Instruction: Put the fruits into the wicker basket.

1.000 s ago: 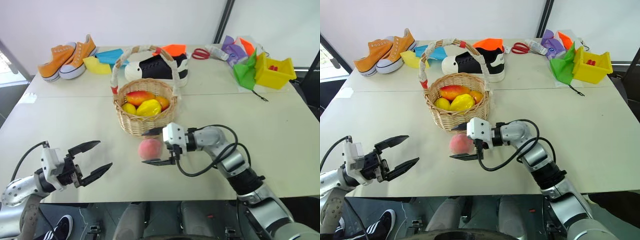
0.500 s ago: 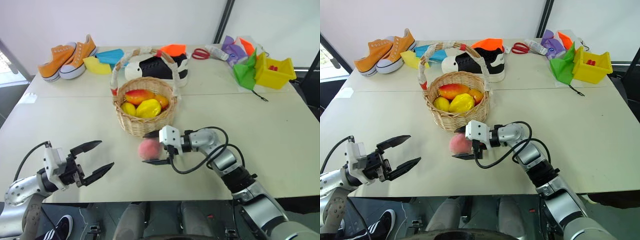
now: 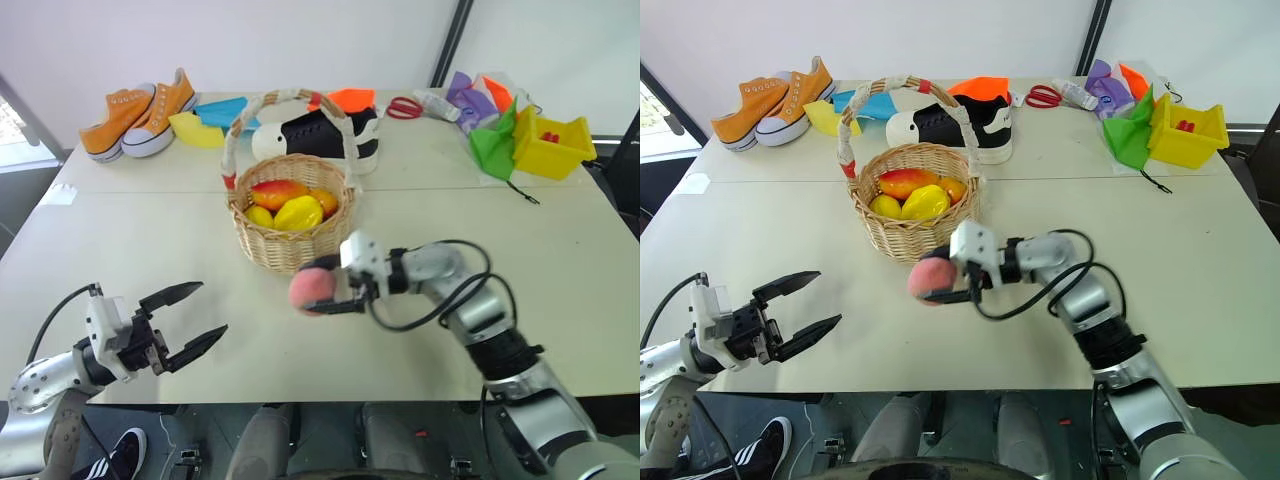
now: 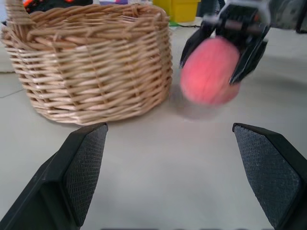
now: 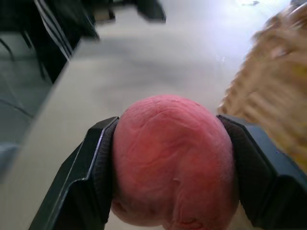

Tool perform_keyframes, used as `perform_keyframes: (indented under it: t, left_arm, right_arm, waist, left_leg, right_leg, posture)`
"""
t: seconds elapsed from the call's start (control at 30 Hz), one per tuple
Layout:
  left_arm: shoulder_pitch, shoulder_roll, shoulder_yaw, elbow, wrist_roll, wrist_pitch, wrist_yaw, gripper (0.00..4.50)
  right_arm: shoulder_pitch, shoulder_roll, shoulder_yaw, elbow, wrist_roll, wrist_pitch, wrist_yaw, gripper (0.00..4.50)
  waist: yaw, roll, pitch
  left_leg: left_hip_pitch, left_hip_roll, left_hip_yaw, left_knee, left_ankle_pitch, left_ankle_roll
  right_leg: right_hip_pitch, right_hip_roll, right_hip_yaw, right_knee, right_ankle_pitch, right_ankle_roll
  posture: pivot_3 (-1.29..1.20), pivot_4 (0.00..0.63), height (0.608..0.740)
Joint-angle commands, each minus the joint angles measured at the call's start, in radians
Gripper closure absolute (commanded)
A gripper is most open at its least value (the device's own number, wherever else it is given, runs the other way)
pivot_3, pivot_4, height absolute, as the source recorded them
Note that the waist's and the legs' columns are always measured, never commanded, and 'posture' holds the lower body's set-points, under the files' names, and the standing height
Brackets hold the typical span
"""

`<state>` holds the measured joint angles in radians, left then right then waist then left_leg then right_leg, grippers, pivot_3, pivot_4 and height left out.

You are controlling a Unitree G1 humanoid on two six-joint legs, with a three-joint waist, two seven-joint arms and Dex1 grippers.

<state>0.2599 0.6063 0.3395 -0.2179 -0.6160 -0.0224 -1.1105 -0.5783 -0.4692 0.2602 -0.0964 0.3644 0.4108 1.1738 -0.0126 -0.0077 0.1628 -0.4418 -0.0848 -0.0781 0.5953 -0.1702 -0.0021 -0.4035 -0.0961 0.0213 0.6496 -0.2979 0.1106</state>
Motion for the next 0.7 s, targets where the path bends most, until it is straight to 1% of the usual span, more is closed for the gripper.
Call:
perform_keyframes:
  t: [0.03,0.1,0.17,0.3,0.4,0.53,0.6,0.63,0.67,0.7]
  left_arm:
    - [-0.047,-0.001,0.043,0.002,-0.045,0.018,0.029,0.00]
    - [-0.068,-0.004,0.047,0.015,-0.048,0.021,0.039,0.00]
    - [-0.081,-0.004,0.048,0.024,-0.050,0.026,0.046,0.00]
    - [-0.112,-0.018,0.059,0.039,-0.031,0.009,0.090,0.00]
    - [-0.125,-0.026,0.067,0.047,-0.020,0.000,0.114,0.00]
    - [-0.115,-0.030,0.062,0.044,-0.024,-0.006,0.114,0.00]
    - [-0.108,-0.031,0.060,0.037,-0.028,-0.002,0.111,0.00]
    - [-0.105,-0.030,0.059,0.034,-0.031,0.003,0.108,0.00]
    - [-0.100,-0.030,0.056,0.028,-0.036,0.010,0.105,0.00]
    - [-0.096,-0.031,0.053,0.024,-0.038,0.013,0.103,0.00]
  right_arm:
    - [-0.113,-0.002,-0.112,-0.126,0.217,0.216,-0.008,1.79]
    - [-0.165,0.032,-0.147,-0.134,0.278,0.275,-0.050,1.79]
    - [-0.213,0.094,-0.167,-0.109,0.274,0.267,-0.127,1.79]
    - [-0.286,0.212,-0.136,0.043,0.077,0.063,-0.304,1.79]
    - [-0.287,0.231,-0.064,0.120,-0.048,-0.065,-0.323,1.79]
    - [-0.291,0.273,-0.039,0.188,-0.096,-0.128,-0.351,1.79]
    - [-0.295,0.283,-0.051,0.205,-0.094,-0.116,-0.363,0.74]
    - [-0.296,0.284,-0.054,0.208,-0.095,-0.121,-0.364,0.34]
    - [-0.296,0.282,-0.058,0.204,-0.092,-0.118,-0.364,0.04]
    - [-0.293,0.279,-0.064,0.195,-0.090,-0.121,-0.365,0.04]
  waist:
    - [-0.003,0.000,0.000]
    - [-0.006,0.000,0.000]
    - [-0.007,0.000,0.000]
    - [-0.006,0.000,0.000]
    - [-0.003,0.000,0.000]
    - [-0.005,0.000,0.000]
    - [-0.005,0.000,0.000]
    - [-0.006,0.000,0.000]
    - [-0.006,0.000,0.000]
    - [-0.006,0.000,0.000]
  left_leg:
    - [0.000,0.000,0.000,0.000,0.000,0.000]
    - [0.000,0.001,0.000,0.000,0.000,0.000]
    - [0.000,0.001,0.000,-0.002,0.000,0.000]
    - [0.000,0.001,0.000,-0.003,0.001,0.001]
    - [0.000,0.000,0.000,-0.002,0.001,0.000]
    - [0.000,-0.002,0.000,-0.002,0.001,0.000]
    - [0.000,-0.002,0.000,-0.002,0.001,0.000]
    - [0.000,-0.002,0.000,-0.002,0.001,0.000]
    - [0.000,-0.002,0.000,-0.002,0.001,0.000]
    - [0.000,-0.002,0.000,-0.002,0.001,0.000]
  right_leg:
    - [0.000,0.000,0.000,0.000,0.000,0.000]
    - [0.000,0.000,0.000,0.000,0.000,0.000]
    - [-0.001,0.001,0.000,0.000,0.000,0.000]
    - [-0.003,0.001,0.000,0.001,0.002,0.003]
    - [-0.002,0.000,0.000,0.001,0.002,0.003]
    - [-0.002,-0.001,0.000,0.001,0.003,0.005]
    - [-0.002,0.000,0.000,0.002,0.003,0.006]
    - [-0.002,0.000,0.000,0.002,0.003,0.006]
    - [-0.002,0.000,0.000,0.002,0.003,0.006]
    - [-0.002,0.000,0.000,0.002,0.003,0.006]
  posture:
    - [0.00,0.150,0.740]
    - [0.00,0.150,0.740]
    - [0.00,0.150,0.740]
    - [0.00,0.150,0.740]
    - [0.00,0.150,0.740]
    - [0.00,0.150,0.740]
    - [0.00,0.150,0.740]
    - [0.00,0.150,0.740]
    - [0.00,0.150,0.740]
    - [0.00,0.150,0.740]
